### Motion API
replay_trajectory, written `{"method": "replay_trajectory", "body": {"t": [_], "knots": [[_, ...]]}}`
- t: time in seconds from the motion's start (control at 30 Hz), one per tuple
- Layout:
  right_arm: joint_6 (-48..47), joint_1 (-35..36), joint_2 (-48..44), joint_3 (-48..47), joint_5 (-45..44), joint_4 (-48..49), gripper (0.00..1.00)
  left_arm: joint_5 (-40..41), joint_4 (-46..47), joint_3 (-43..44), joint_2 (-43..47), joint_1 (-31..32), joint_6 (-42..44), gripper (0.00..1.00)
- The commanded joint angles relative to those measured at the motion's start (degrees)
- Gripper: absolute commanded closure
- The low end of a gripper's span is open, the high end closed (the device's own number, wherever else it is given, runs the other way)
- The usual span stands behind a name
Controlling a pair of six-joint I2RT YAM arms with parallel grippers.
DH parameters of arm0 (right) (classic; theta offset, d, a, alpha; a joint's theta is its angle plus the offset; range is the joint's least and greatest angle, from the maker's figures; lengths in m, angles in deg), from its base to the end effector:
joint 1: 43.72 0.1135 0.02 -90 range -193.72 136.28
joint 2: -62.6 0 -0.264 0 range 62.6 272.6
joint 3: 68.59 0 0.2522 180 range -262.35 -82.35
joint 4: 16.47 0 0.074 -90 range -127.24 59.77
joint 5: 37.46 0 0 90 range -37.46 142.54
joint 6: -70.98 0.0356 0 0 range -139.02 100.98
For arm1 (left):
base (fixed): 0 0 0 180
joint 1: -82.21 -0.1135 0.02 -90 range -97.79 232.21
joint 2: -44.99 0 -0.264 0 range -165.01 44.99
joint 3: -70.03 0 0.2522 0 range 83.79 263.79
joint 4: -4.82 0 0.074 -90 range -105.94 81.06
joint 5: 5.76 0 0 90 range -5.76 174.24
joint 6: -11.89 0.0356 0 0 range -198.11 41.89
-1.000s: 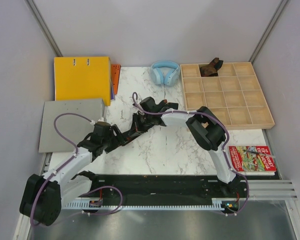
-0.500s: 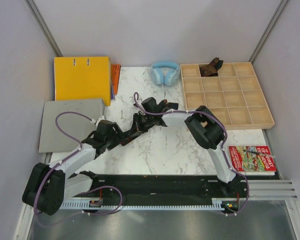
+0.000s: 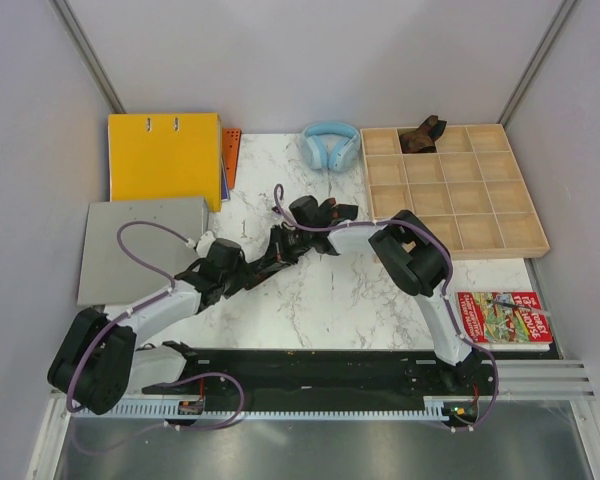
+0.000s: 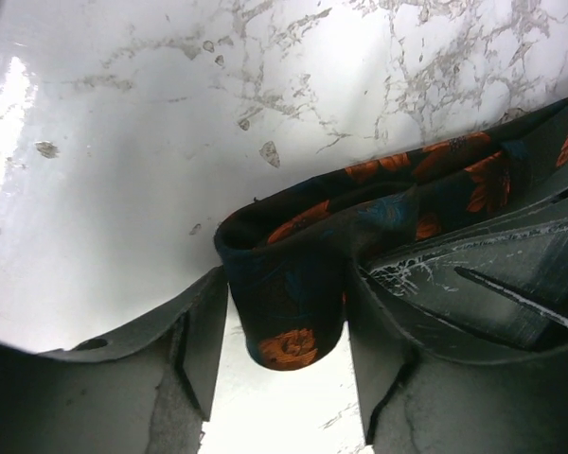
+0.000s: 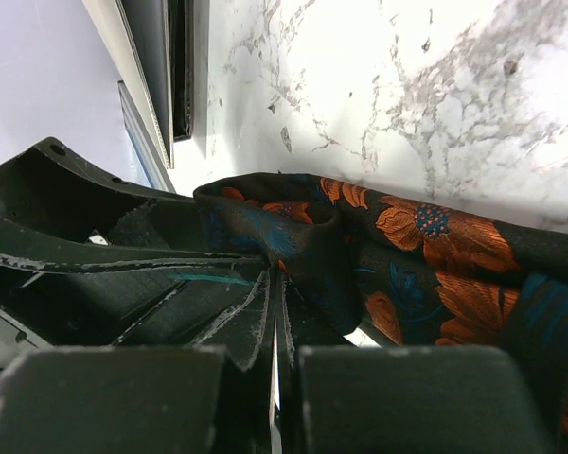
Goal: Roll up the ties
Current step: Roll the tie at the center of the board.
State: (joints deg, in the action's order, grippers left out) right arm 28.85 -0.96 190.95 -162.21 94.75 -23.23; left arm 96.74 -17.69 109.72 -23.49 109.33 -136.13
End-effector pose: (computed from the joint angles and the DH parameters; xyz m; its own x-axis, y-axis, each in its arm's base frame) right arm 0.3261 0.3341 0.1104 -0.9733 -0.1518 -0.1724 -0.2245 0.4692 0.8541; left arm 0.1924 -0.0899 0.1528 -0.6432 -0.6010 -0.4744 -0.4173 0.7947 -0.4409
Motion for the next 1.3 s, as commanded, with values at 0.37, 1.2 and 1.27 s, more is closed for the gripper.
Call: {"method": "replay_trajectory", "body": {"t": [0.37,1.2,1.27], "knots": [[-0.5,0.7,0.7,5.5,-4.4,-0.6,1.0,0.3,-7.6,8.2,-6.3,2.5,3.1,0.91],[1.5,15.4,-3.8,-3.8,-19.1,-12.6,1.0,0.0,-36.7,18.0,7.6,3.1,6.3,0.98],[1.9,15.9,-3.4,-4.3,-19.8,-13.1,1.0,0.3,-38.0,18.5,8.3,3.1,6.4,0.98]]}}
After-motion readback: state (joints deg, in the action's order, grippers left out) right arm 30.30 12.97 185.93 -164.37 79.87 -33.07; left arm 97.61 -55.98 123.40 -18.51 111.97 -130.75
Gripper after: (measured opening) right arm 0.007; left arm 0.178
